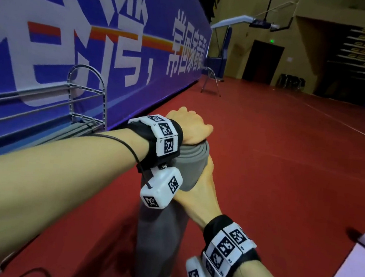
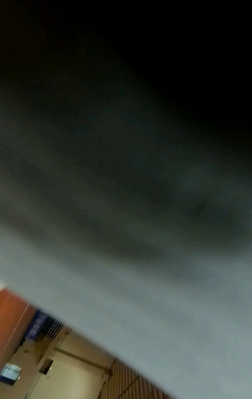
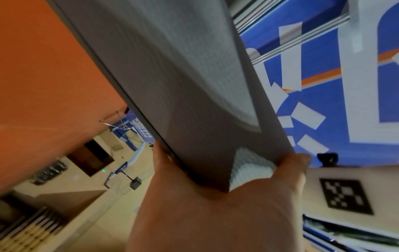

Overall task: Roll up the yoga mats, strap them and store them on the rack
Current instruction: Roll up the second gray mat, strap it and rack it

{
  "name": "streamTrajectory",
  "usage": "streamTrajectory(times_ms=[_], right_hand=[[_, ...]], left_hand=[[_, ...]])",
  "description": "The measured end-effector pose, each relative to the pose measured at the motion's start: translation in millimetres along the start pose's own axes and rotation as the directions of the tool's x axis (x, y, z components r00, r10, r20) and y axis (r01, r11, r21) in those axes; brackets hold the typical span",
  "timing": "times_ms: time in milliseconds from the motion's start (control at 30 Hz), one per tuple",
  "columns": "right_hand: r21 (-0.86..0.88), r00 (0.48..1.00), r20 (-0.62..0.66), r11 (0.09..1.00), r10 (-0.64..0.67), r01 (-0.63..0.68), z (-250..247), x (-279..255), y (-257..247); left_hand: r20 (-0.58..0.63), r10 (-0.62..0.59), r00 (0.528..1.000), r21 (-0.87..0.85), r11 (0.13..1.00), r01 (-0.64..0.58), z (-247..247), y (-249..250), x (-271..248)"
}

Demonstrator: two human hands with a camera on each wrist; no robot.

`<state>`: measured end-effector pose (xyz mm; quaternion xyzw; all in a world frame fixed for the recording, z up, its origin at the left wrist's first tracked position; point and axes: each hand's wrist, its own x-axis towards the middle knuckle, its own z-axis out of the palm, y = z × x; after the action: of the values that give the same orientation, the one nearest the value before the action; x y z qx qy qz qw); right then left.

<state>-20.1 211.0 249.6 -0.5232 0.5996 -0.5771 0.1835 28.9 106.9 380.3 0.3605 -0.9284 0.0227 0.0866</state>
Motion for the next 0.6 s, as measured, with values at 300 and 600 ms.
streamTrajectory(times_ms=[300,600], right_hand=[[0.030,0.999,-0.020,0.999,0.041,-0.040,5,-11,-8],[0.050,0.999,-0.046,0.998,0.028,-0.026,-1,-17,-2]], left_hand=[[0.105,-0.117,0.988,-0.160,0.978,0.133,-1,-7,6],[-0.004,-0.041,0.999,-0.538,0.842,0.033,-20,-18,3]])
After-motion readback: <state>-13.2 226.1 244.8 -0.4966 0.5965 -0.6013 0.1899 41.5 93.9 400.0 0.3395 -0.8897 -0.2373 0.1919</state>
